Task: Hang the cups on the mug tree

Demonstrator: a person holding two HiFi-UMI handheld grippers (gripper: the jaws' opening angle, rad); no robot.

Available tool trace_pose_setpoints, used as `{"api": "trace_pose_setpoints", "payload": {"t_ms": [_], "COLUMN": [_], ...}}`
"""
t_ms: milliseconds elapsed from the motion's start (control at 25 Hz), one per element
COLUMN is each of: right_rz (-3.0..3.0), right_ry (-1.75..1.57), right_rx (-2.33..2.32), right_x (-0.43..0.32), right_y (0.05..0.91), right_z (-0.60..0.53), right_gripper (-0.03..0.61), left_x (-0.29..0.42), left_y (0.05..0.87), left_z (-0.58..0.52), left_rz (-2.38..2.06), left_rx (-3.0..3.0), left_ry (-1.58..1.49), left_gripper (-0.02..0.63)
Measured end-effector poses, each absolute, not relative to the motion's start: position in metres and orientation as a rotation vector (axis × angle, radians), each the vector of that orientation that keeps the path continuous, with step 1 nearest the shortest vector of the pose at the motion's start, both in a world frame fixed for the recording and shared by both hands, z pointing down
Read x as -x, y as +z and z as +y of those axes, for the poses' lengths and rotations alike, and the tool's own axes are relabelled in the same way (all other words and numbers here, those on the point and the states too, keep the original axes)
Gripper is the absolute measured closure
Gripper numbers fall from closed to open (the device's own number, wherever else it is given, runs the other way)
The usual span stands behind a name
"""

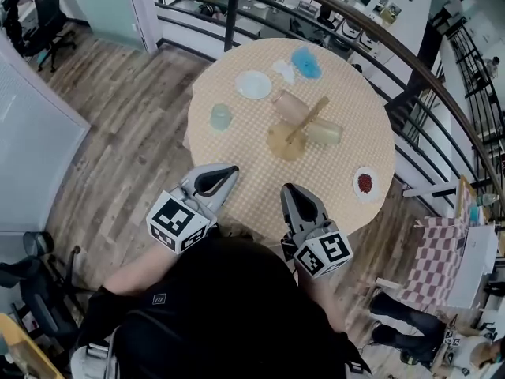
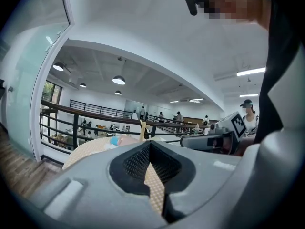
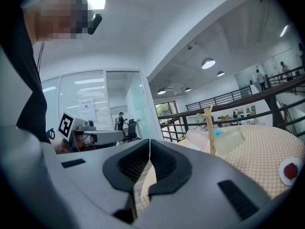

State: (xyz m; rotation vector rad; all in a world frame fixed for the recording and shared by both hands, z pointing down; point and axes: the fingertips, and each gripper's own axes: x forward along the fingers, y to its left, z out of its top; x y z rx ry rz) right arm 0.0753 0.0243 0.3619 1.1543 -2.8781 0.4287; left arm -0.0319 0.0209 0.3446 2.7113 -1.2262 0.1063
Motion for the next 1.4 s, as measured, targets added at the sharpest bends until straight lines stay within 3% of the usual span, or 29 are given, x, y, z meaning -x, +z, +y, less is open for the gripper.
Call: {"api": "trace_pose_setpoints", "payload": {"t_ms": [640,1000,1400], "right_rz": [-2.913,-2.947,-2.917], "right_ry": [0.579,0.634,0.642], "right_rx": [-1.07,-0.844,-0.838], "right_x": [-0.112,-0.098,-0.043], "right_y": [0.381,0.395,0.402], "right_z": [0.02,0.018,-0.031], "right_gripper": [0.558,0.558,0.557], "left_x": [0.014,0.025,0.086], "left_y": [0.356,0.374,0.411], "left_z": [0.009,-0.013,-0.077], "left_rz": [-1.451,-1.591,-1.559], "left_rx": [-2.586,-2.503,-2.496], "left_ry": [0.152,0.223,0.257], "left_gripper": [0.607,0.606,0.592]}}
